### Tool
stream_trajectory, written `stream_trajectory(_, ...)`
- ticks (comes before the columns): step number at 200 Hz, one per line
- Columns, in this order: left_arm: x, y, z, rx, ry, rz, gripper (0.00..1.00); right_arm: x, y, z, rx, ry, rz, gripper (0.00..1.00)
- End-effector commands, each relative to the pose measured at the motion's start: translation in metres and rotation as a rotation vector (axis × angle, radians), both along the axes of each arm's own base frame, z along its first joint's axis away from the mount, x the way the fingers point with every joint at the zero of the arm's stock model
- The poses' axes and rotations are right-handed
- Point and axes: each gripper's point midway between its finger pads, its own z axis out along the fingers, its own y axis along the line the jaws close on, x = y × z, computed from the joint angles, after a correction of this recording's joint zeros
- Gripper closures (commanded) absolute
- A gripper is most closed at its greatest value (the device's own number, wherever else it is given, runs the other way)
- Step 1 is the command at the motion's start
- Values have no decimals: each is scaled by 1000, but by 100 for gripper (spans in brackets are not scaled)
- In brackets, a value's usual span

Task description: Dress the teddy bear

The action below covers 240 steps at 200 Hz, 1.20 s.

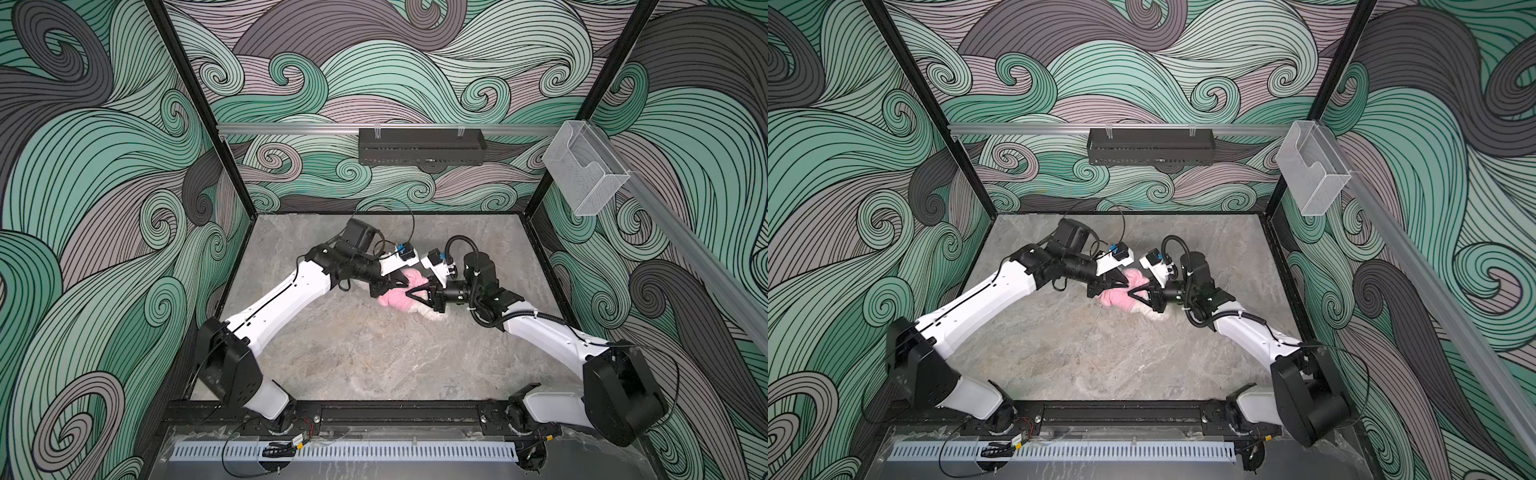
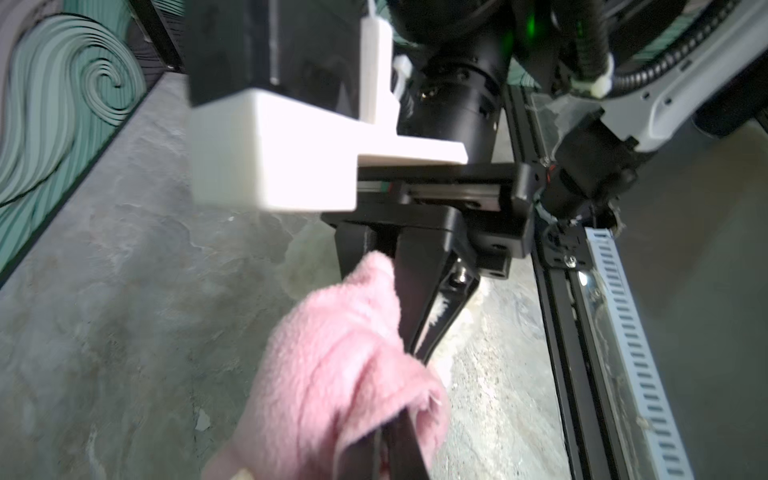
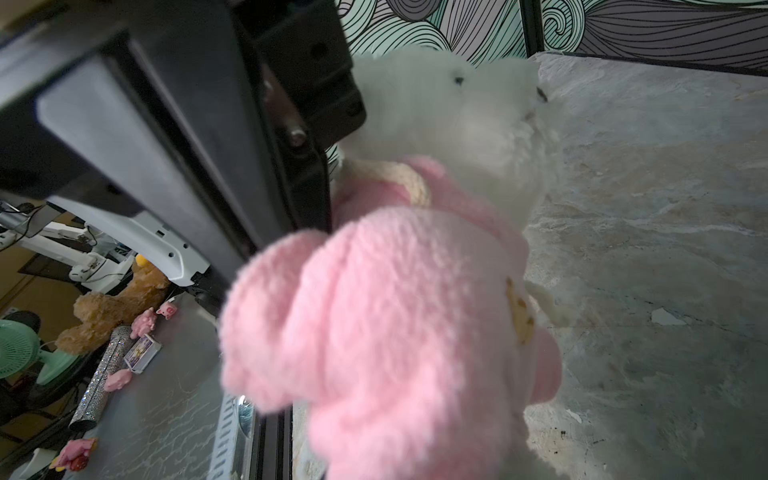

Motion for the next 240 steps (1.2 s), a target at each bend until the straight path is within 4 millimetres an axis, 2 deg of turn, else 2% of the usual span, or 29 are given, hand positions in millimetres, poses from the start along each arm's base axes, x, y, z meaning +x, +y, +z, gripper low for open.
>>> stream_trajectory(1,26,16,23,-110,-19,237,100,14,-10,40,59,-143,-76,70)
stream_trajectory(19,32,26,25,-107,12,300,100,15,-17,33,17,-117,-116,59)
stream_trajectory(23,31,27,24,-98,19,303,100,15,-19,33,8,-118,-125,47)
stream_trajectory(29,30,28,22,-91,30,312,100,15,-22,32,-11,-122,-141,40)
stream_trajectory(48,28,30,17,-75,57,325,100,11,-34,37,-73,-182,-181,29)
stream_trajectory(73,29,37,12,-52,86,372,100,-6,-44,48,-122,-294,-177,11)
stream_trajectory(101,25,37,19,-83,117,384,100,-19,-39,43,-118,-339,-130,6)
stream_trajectory(127,18,35,26,-115,123,363,100,-9,-39,37,-103,-321,-179,5)
stream_trajectory(139,19,36,27,-125,111,367,100,0,-47,34,-128,-303,-256,5)
stream_trajectory(147,20,37,28,-128,104,376,100,11,-59,32,-152,-275,-347,7)
stream_trajectory(158,22,38,28,-125,98,392,100,15,-72,29,-155,-222,-419,7)
stream_trajectory(168,25,40,28,-122,95,412,100,16,-83,25,-146,-169,-470,7)
stream_trajectory(182,28,41,29,-124,90,430,100,7,-87,20,-106,-100,-465,6)
stream_trajectory(216,29,39,38,-157,93,432,100,-16,-64,9,21,-30,-323,3)
stream_trajectory(240,26,35,45,-185,105,408,100,-20,-45,5,37,-100,-267,2)
